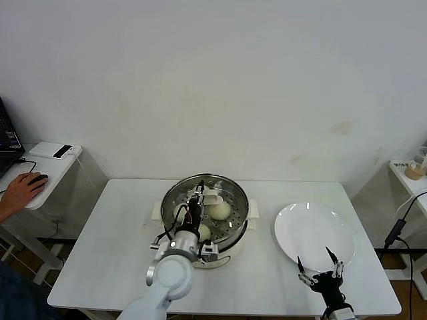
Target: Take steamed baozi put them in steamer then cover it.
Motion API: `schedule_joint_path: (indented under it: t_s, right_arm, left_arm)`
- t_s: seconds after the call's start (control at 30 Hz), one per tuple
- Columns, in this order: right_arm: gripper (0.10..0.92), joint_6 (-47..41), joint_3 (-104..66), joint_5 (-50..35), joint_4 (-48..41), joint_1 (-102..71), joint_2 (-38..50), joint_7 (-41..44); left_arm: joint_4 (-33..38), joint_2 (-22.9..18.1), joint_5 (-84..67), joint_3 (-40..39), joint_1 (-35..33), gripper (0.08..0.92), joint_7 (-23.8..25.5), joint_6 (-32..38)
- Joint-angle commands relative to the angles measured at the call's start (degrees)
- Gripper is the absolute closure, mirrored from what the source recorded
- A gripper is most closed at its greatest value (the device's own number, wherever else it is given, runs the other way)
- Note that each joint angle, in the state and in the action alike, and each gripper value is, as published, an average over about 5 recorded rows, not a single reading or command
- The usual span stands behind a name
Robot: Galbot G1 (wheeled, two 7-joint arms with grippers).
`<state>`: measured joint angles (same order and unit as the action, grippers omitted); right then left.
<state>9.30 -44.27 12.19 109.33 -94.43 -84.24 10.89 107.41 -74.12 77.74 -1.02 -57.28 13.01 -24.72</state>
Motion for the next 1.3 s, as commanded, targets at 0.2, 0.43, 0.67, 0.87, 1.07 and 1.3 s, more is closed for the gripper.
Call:
schedule_joint_path:
  t_s: [0.2,0.43,0.67,0.87,1.07,1.3]
  right_arm:
    - [0.203,0.0,0.04,0.17,0.29,-0.4,-0.04,-0.06]
    - [0.203,-0.23,0.75,-2.03,-0.86,-0.41,0.33,-0.15]
    - [0.203,-0.16,1.2,-5.27,-0.86,-0.77,1.7,-0.05]
    - [0.203,0.08,3.52,-6.63,-1.33,-0.39,2.24,0.02]
    - [0.203,-0.43,5.12,-8.03,-1.22,-0.26,2.42,0.17]
    - [0.203,-1.59,5.92,-13.16,0.64,-2.1,5.59,0.49]
  left_arm:
    - [12.41,4.78,-0.87,1.43,-9.17,0.45,-0.78,1.31]
    - [23.35,7.1,-5.81,5.21,-19.92,0.252,-4.87,3.89]
    - [28.26,3.78,-41.89,18.23,-37.45,0.178,-20.88,13.21]
    - [23.15,-2.26,-78.92,30.84,-42.45,0.177,-30.05,22.71]
    - [20.71,-3.74,-91.18,34.33,-43.18,0.177,-28.4,23.56]
    - [18.17,-5.34,-90.5,34.72,-46.56,0.177,-26.36,26.77]
